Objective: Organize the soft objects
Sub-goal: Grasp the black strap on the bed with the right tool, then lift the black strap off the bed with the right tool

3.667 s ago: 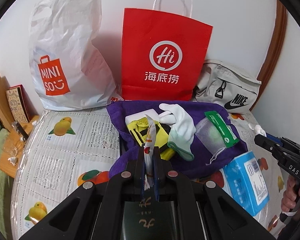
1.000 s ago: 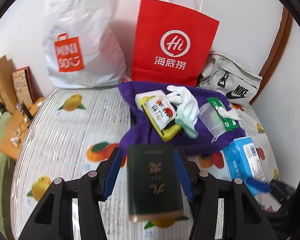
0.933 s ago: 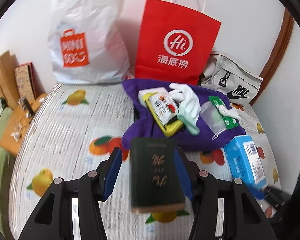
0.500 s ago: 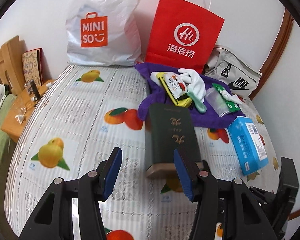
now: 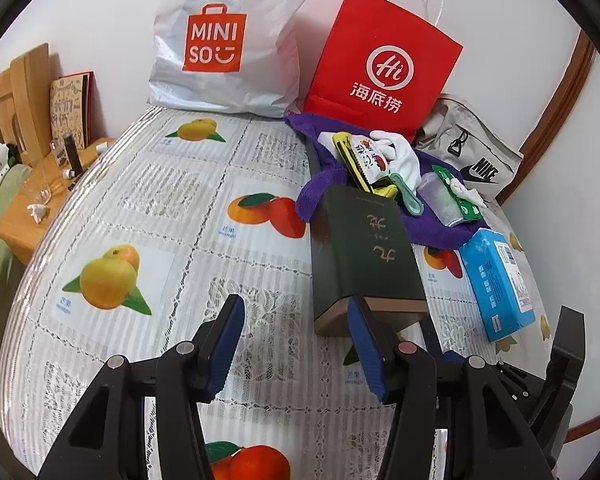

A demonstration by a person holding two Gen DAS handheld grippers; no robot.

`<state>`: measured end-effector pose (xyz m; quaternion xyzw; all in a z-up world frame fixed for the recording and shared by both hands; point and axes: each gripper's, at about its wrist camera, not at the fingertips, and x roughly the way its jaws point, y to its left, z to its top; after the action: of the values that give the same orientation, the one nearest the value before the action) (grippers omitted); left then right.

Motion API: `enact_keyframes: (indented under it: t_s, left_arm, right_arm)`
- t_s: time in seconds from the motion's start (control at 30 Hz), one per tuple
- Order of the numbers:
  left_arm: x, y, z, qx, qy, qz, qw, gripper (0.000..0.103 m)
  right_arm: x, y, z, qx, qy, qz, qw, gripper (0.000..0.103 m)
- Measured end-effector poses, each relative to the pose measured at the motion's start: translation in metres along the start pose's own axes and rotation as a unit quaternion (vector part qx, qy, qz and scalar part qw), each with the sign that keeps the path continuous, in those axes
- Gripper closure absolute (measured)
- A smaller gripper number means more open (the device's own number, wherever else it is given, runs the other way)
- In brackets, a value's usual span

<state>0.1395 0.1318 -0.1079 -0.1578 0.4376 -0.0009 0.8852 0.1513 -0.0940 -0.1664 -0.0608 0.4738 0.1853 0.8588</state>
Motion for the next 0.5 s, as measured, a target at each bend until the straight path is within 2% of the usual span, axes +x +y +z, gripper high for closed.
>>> enact_keyframes:
  t_s: [0.13, 0.37, 0.5]
  left_arm:
    - [0.002, 0.003, -0.004, -0.003, 0.005, -0.001, 1.0, 0.052]
    - [0.0, -0.003, -0.015, 0.014, 0.014, 0.004, 0.9998, 0.052]
    - [0.002, -0.015, -0.024, 0.037, 0.024, -0.012, 0.9989, 0.052]
  right_arm:
    - [0.003, 0.008, 0.0, -0.009, -0.011, -0.016, 1.0, 0.082]
    - [0.005, -0.004, 0.012, -0.001, -0.026, 0.03, 0.999, 0.083]
    - [-0.01, -0.011, 0.015, 0.004, -0.047, 0.028, 0.999, 0.083]
